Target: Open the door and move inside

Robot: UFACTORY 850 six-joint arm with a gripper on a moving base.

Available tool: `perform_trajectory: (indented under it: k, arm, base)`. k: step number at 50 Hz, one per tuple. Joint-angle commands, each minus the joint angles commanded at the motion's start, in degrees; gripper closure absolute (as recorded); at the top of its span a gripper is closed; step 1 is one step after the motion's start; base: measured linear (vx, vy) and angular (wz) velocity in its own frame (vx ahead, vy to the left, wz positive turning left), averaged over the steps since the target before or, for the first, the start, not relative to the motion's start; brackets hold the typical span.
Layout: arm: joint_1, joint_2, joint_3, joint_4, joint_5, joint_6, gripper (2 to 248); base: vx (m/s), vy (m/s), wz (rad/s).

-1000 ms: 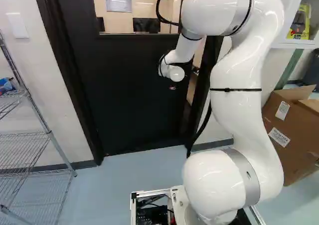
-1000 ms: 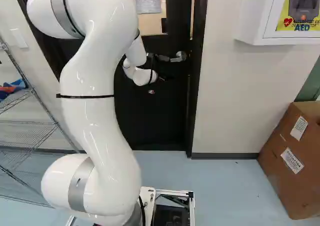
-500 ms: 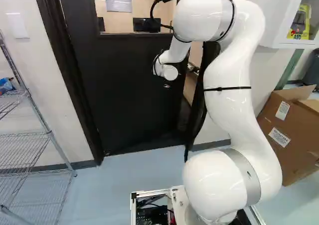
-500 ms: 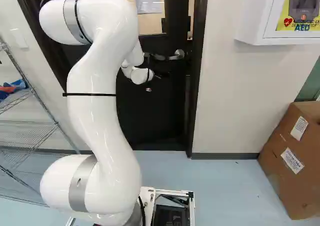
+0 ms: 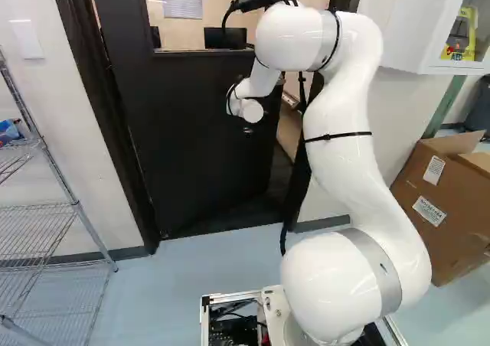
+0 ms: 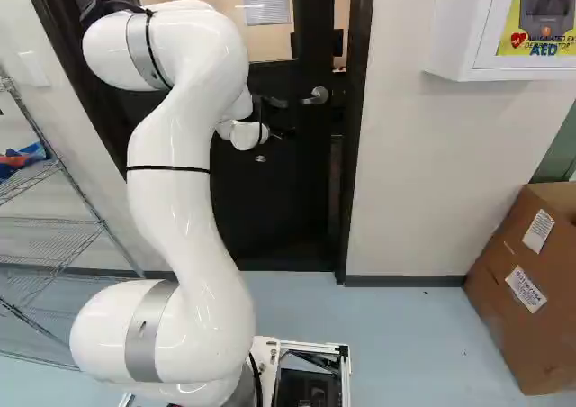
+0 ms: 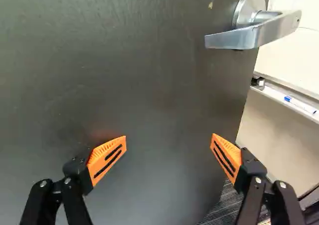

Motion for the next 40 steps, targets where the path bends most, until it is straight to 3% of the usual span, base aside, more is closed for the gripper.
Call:
perform_trajectory:
  k: [16,40]
  arm:
    - [1.8,-1.2,-1.7,-0.7,0.0,0.0,3]
    - [4.4,-2.9,-3.9,-7.3,0.0,0.0,3]
  base:
    - [0.0,0.0,0.0]
    - [0.0,0.0,0.0]
